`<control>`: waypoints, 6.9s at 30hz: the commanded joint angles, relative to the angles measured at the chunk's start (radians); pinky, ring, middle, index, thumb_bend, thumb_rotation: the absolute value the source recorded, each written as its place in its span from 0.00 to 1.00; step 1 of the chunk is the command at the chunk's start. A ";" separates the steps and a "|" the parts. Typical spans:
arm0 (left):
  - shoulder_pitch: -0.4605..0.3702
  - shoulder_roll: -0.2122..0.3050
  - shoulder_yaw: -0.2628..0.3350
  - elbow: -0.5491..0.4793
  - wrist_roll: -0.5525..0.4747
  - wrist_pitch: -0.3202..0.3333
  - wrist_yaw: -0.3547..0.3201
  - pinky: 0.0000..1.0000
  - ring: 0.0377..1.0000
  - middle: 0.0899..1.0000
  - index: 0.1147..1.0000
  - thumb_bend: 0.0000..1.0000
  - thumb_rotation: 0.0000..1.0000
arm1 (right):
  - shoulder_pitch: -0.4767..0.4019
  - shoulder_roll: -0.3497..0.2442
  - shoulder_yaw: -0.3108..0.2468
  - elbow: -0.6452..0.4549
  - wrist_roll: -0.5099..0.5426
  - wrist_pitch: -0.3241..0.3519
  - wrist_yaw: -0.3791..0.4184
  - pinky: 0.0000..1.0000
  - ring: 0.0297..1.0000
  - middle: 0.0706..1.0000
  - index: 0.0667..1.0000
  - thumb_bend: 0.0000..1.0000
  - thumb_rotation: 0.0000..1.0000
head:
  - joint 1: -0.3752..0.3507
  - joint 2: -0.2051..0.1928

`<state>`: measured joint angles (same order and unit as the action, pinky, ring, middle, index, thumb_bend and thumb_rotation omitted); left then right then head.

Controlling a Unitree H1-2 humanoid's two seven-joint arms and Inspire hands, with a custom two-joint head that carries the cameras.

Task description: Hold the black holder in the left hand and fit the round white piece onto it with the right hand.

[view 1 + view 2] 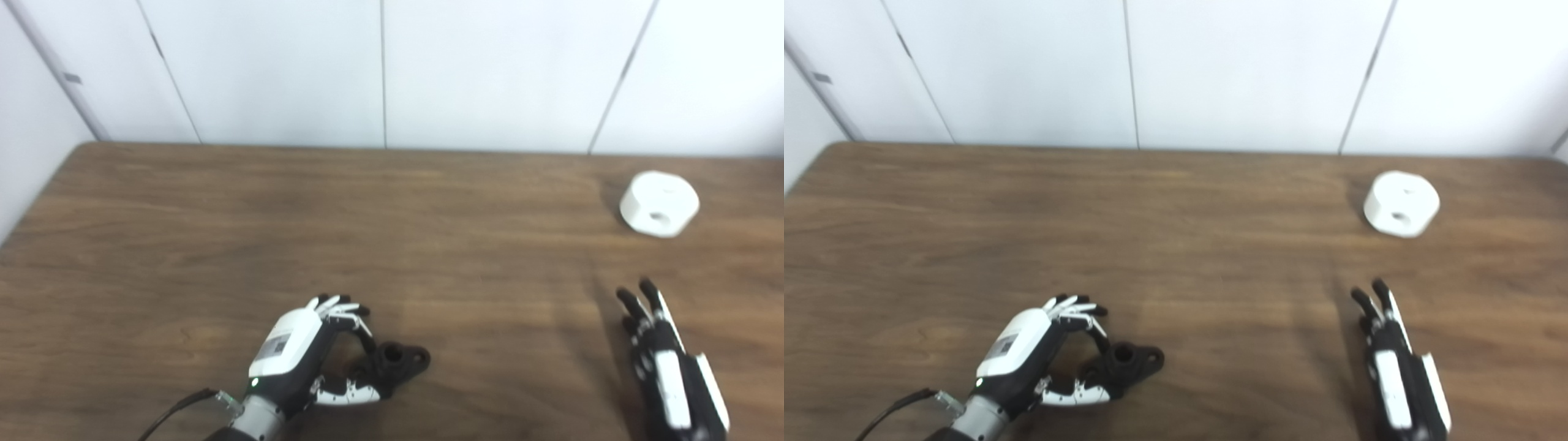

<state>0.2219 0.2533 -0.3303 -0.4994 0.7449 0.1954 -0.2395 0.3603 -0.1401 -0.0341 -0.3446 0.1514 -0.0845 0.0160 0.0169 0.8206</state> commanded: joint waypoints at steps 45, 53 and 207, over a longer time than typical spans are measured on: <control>-0.019 -0.016 -0.080 0.179 0.067 -0.183 0.093 0.98 0.91 0.81 0.42 0.52 0.05 | -0.001 0.048 0.004 -0.090 0.005 0.057 -0.056 1.00 0.99 0.91 0.97 0.55 0.86 | -0.080 -0.012; -0.055 -0.018 -0.065 0.191 0.060 -0.189 0.084 0.95 0.90 0.81 0.42 0.52 0.05 | 0.002 0.047 0.009 -0.058 0.006 0.024 -0.050 1.00 0.99 0.92 0.97 0.55 0.87 | -0.073 -0.037; -0.130 0.007 0.008 0.424 -0.004 -0.307 0.208 0.89 0.87 0.77 0.42 0.52 0.05 | -0.989 -0.557 0.158 0.498 -0.899 0.554 0.373 0.86 1.00 0.91 0.73 0.87 0.26 | -0.333 -0.357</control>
<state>0.0630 0.2568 -0.3195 -0.1377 0.7247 -0.1587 -0.0084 -0.5768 -0.6525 0.1419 0.1832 -0.7279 0.4720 0.3966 -0.3160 0.4633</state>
